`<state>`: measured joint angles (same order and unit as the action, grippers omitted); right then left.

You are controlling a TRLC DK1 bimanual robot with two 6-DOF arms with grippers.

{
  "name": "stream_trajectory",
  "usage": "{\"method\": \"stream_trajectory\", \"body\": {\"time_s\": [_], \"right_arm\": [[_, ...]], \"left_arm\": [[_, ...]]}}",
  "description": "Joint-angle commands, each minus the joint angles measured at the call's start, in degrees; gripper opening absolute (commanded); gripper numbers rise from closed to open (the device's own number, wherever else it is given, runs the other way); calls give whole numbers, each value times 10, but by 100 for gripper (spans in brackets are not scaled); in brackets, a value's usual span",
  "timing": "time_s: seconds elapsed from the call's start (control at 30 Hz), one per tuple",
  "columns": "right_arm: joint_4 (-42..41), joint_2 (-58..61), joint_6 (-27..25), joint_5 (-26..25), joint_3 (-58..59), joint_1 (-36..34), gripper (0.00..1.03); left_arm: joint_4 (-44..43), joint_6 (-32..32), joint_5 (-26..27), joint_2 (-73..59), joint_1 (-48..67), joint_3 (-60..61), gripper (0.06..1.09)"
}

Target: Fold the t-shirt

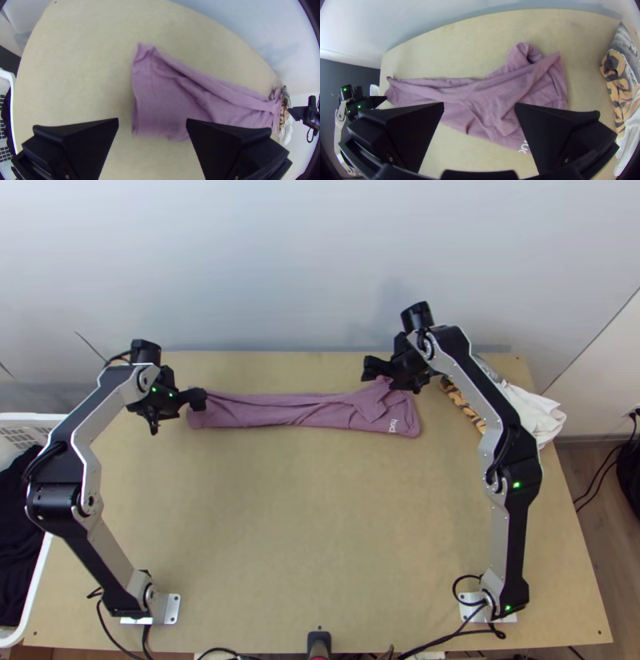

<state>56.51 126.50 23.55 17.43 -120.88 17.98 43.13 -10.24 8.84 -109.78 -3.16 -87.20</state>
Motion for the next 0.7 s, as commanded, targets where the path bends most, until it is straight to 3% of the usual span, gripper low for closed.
{"method": "stream_trajectory", "body": {"time_s": [0.0,0.27,0.37,0.47,0.6,0.63,0.67], "right_arm": [[5,-6,-6,5,-16,25,99],[5,4,-5,5,-38,35,99],[6,10,-5,6,-54,38,99],[5,16,-3,7,-66,41,99],[5,28,-3,8,-77,45,99],[5,33,-3,8,-79,47,99],[5,39,-3,8,-80,49,99]], "left_arm": [[-24,-2,-20,-30,14,12,103],[-24,-2,-35,-66,45,5,96],[-29,-2,-43,-75,51,2,84],[-38,1,-47,-78,54,1,63],[-60,8,-47,-67,60,4,16],[-62,8,-47,-62,61,3,10],[-62,7,-47,-55,64,3,10]]}}
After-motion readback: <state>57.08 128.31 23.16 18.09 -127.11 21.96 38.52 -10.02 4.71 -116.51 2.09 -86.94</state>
